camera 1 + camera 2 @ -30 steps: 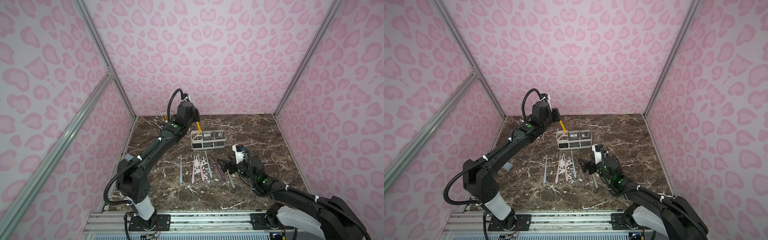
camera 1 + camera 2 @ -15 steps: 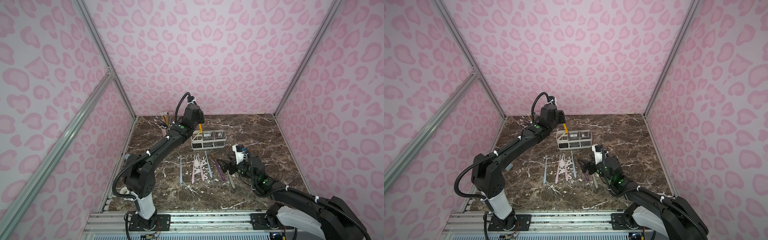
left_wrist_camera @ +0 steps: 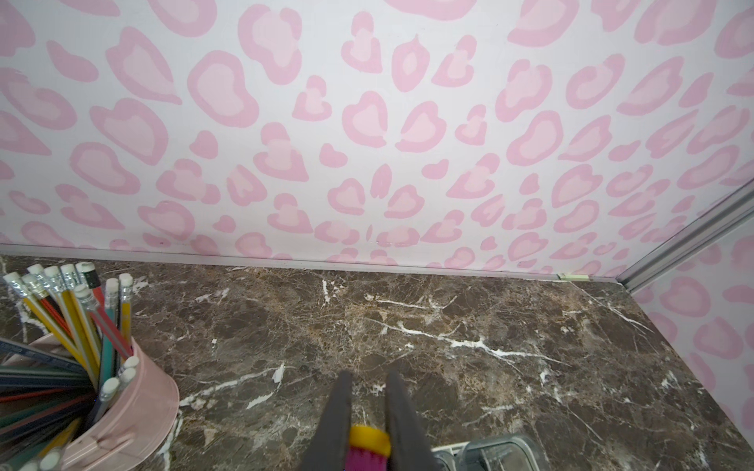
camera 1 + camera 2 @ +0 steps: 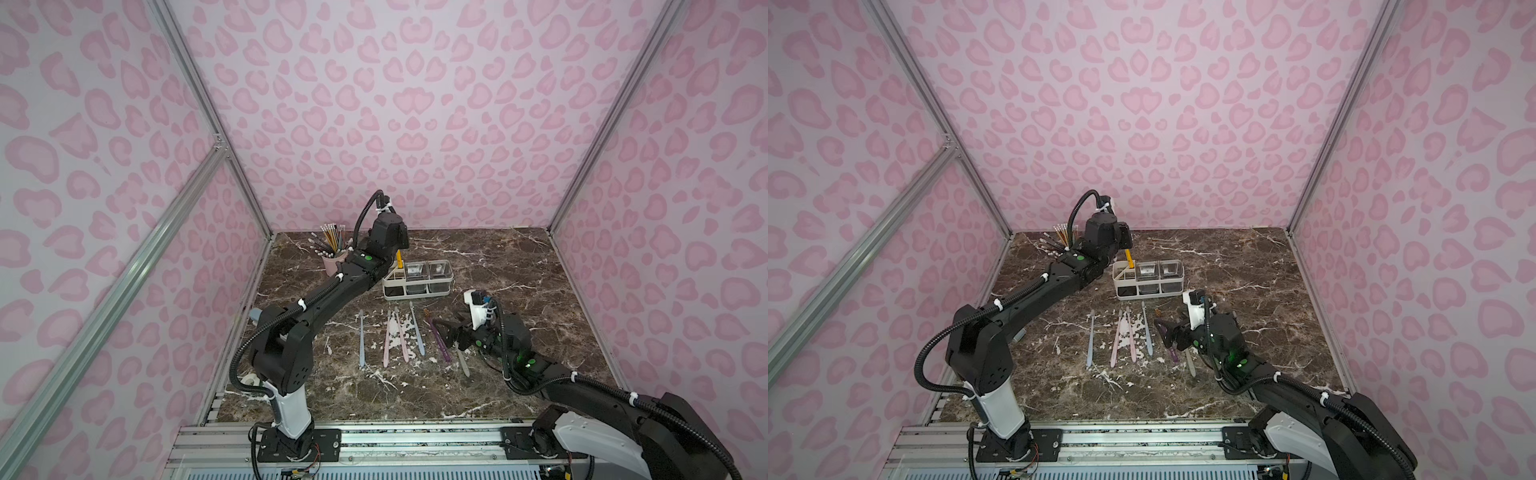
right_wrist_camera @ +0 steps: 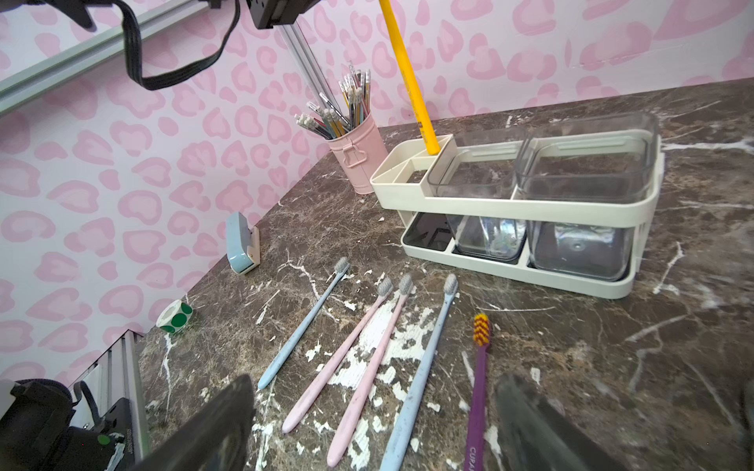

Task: Place the toothbrush into the toothbrush holder
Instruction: Place the toothbrush in the toothbrush holder.

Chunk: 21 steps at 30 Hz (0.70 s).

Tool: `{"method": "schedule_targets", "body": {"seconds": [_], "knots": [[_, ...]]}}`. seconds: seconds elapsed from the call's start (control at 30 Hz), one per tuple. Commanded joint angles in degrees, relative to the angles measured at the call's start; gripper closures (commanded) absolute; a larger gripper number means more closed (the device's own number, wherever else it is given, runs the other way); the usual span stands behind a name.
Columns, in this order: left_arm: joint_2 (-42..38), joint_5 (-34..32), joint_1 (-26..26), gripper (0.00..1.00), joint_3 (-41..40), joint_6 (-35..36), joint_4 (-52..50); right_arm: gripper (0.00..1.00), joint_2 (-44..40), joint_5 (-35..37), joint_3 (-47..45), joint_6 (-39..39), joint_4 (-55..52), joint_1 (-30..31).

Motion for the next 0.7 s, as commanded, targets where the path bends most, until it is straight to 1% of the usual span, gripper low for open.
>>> {"method": "schedule_targets", "body": {"seconds": [0.0,0.13,0.23,0.4,0.67], "knots": [[-1.6,-0.9,0.0,0.97,0.3,1.0,1.3,0.06,0.5,-0.5,0.4,-0.3,2.9,0.1],[-3.3,0.0,0.0,0.97,-0.7,0.7,2.0,0.06,1.0,-0.4,0.5,-0.5,3.0,0.4],[-3.1,1.4,-0.1,0.97,-1.7,-0.2,1.7,0.06,1.2,-0.3,0.6,-0.6,2.9,0.6],[-3.0,1.6,-0.2,0.97,-4.8,-1.2,3.5,0.06,1.4,-0.3,0.6,-0.7,2.9,0.8],[-1.9,1.4,-0.4,0.97,-4.2,-0.9,3.2,0.06,1.5,-0.3,0.8,-1.1,2.9,1.1]]}}
